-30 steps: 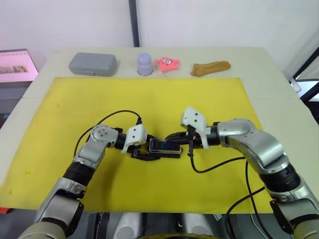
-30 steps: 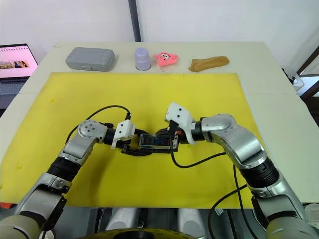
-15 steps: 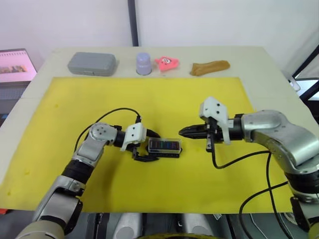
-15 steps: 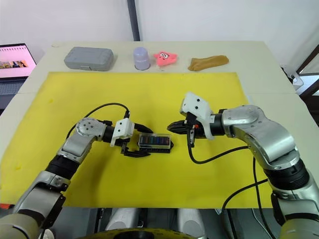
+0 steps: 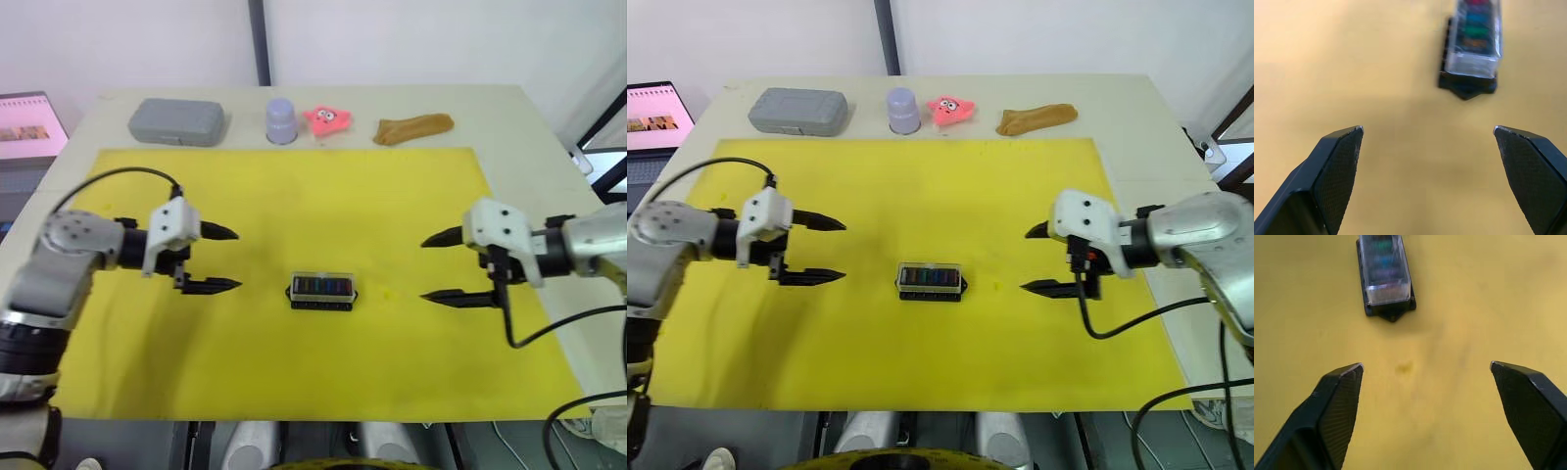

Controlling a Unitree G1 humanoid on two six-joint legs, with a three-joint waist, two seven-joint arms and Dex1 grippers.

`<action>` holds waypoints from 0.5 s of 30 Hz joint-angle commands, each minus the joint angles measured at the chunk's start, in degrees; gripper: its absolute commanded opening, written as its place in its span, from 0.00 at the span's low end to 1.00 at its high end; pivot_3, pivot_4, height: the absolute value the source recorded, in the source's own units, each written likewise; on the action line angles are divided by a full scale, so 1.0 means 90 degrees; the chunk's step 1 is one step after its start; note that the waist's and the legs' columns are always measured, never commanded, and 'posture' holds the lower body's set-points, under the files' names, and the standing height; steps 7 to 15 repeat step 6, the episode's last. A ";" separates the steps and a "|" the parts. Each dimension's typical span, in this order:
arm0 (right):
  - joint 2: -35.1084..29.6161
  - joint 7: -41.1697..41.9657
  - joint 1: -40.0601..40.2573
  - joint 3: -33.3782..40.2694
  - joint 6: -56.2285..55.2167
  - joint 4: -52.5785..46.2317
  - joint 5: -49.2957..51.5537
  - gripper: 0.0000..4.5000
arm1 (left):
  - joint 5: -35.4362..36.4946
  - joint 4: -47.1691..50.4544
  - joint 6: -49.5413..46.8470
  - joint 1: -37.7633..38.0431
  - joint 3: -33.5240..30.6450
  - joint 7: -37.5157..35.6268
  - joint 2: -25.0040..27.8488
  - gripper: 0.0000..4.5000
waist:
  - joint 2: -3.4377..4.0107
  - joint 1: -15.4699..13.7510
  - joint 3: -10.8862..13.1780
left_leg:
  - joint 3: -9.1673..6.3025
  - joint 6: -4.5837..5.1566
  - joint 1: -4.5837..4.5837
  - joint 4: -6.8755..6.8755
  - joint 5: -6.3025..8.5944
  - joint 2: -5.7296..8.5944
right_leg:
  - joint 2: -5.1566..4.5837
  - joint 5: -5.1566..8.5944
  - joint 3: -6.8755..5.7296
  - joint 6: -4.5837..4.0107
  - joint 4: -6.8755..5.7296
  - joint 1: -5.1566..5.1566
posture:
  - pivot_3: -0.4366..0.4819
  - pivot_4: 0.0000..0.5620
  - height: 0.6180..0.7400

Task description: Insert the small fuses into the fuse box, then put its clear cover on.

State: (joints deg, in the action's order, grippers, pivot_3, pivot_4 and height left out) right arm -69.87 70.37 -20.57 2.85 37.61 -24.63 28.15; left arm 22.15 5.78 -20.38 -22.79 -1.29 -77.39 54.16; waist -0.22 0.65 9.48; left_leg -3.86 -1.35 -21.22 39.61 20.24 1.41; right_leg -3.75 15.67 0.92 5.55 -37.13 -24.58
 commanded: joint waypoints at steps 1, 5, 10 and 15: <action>-0.0290 0.0267 0.0038 0.0482 -0.0298 0.0154 -0.0050 0.99 | 0.0351 0.0629 -0.0565 0.0349 -0.0548 0.0093 0.0431 1.00 | 0.0005 0.0018 0.0005 | 0.0001 0.0000 -0.0002 0.0000 0.0000 0.0000 | -0.0005 0.0000 0.0001 0.0000 0.0001 -0.0002 | 0.48 0.27 1.00; -0.0398 0.0430 0.0235 0.0694 -0.0446 0.0207 -0.0035 0.99 | 0.0595 0.1130 -0.0922 0.0995 -0.1189 0.0296 0.0705 1.00 | 0.0008 0.0002 0.0014 | 0.0002 0.0000 -0.0003 -0.0002 0.0000 -0.0006 | -0.0004 0.0000 0.0002 0.0000 -0.0002 -0.0006 | 0.48 0.27 1.00; -0.0397 0.0433 0.0247 0.0697 -0.0457 0.0204 -0.0033 0.99 | 0.0588 0.1189 -0.0917 0.1115 -0.1273 0.0343 0.0719 1.00 | 0.0008 0.0002 0.0014 | 0.0001 -0.0001 -0.0003 -0.0001 0.0000 -0.0007 | -0.0004 0.0000 0.0002 0.0000 -0.0005 -0.0006 | 0.48 0.27 1.00; -0.0397 0.0433 0.0247 0.0697 -0.0457 0.0204 -0.0033 0.99 | 0.0588 0.1189 -0.0917 0.1115 -0.1273 0.0343 0.0719 1.00 | 0.0008 0.0002 0.0014 | 0.0001 -0.0001 -0.0003 -0.0001 0.0000 -0.0007 | -0.0004 0.0000 0.0002 0.0000 -0.0005 -0.0006 | 0.48 0.27 1.00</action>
